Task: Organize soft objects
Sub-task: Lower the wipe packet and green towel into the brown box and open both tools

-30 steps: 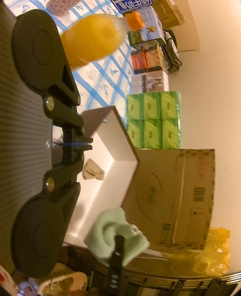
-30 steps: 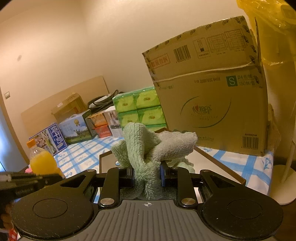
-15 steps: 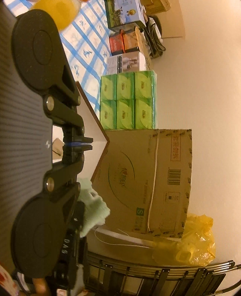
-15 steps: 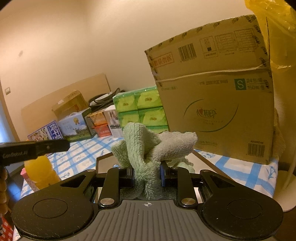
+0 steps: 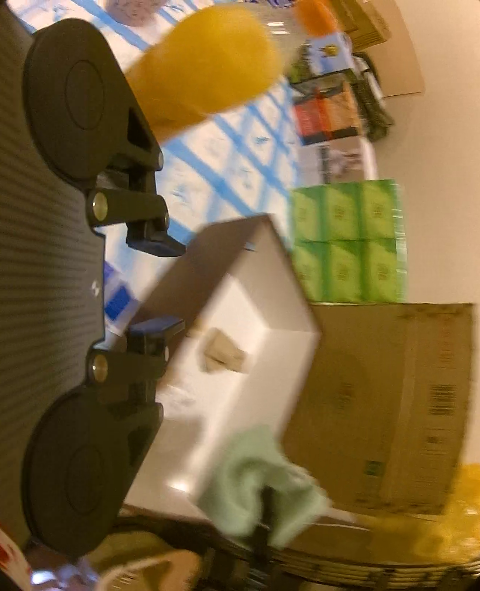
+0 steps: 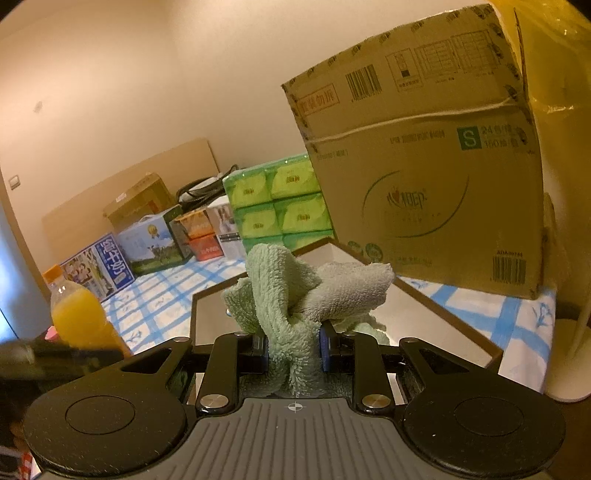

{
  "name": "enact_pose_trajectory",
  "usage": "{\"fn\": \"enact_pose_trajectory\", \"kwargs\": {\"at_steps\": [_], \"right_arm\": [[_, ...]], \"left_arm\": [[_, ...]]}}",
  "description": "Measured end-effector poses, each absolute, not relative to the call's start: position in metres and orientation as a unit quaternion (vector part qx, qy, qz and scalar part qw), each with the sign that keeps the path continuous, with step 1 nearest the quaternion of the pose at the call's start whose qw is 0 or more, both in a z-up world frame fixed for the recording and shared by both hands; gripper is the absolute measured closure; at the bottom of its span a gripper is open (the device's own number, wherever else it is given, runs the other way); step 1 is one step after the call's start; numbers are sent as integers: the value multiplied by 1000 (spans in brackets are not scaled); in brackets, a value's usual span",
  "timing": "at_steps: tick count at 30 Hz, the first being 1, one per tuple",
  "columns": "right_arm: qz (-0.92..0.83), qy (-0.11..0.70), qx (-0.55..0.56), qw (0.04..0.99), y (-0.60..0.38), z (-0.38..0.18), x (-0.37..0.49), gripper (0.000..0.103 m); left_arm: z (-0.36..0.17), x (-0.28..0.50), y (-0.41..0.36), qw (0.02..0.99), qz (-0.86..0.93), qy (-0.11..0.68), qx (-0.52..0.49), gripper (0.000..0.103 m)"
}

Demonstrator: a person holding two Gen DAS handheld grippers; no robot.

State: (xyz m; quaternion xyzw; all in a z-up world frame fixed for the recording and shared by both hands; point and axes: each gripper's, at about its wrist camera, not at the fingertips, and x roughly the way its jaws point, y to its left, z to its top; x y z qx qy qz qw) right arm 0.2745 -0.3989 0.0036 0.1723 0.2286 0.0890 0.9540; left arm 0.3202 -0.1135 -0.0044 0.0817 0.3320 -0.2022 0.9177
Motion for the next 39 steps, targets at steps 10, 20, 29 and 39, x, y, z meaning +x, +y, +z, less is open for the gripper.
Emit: {"fn": "enact_pose_trajectory", "kwargs": {"at_steps": [10, 20, 29, 39], "right_arm": [[92, 249, 173, 948, -393, -8, 275, 79], [81, 261, 170, 947, -394, -18, 284, 78], [78, 267, 168, 946, -391, -22, 287, 78], [80, 262, 166, 947, -391, -17, 286, 78]], "left_arm": [[-75, 342, -117, 859, -258, 413, 159, 44], [-116, 369, -124, 838, -264, 436, 195, 41], [-112, 367, -116, 850, -266, 422, 171, 75], [-81, 350, -102, 870, -249, 399, 149, 76]]}}
